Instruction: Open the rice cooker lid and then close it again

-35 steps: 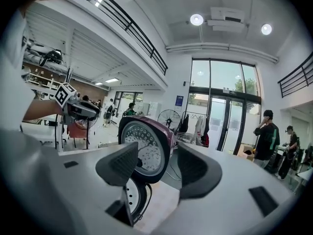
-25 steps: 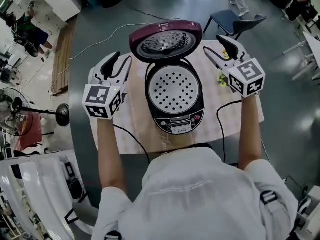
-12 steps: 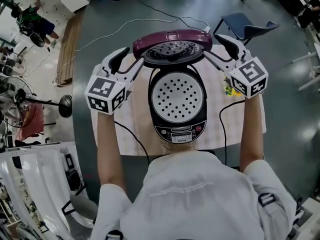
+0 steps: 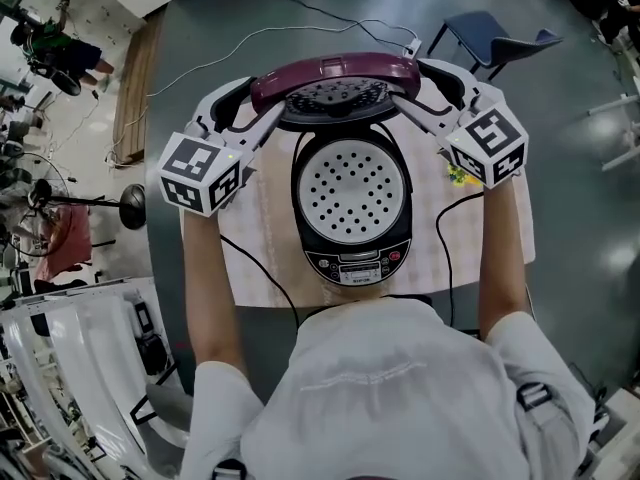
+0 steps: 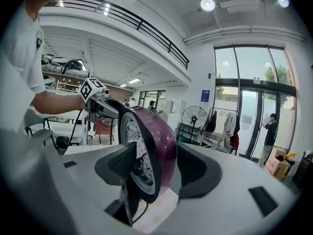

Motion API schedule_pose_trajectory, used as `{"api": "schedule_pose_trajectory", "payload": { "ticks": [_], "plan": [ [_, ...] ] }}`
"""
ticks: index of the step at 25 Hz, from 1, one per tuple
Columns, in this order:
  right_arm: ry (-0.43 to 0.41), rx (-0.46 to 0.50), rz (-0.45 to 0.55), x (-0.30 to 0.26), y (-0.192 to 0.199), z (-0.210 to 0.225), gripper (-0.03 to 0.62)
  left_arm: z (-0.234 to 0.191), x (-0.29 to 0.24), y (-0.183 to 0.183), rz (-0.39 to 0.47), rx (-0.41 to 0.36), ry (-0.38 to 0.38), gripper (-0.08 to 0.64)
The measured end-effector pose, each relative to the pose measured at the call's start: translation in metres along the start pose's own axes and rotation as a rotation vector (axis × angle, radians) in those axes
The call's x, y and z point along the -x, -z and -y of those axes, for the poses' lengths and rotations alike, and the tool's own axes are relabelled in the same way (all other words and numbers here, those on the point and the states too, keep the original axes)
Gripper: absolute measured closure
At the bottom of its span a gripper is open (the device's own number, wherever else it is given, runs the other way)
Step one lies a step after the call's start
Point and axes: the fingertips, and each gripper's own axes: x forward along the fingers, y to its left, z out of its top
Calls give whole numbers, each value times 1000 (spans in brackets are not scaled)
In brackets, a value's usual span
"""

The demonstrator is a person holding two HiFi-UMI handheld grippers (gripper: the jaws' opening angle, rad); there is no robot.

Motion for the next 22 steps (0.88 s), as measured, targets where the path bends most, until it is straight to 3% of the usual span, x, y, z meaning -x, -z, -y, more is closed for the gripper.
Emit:
{"api": "schedule_pose_trajectory", "payload": {
  "ticks": [22],
  "plan": [
    [-3,31,10,29,-5,-36,325,40,27,10,9,-16,-1,310]
  ]
}}
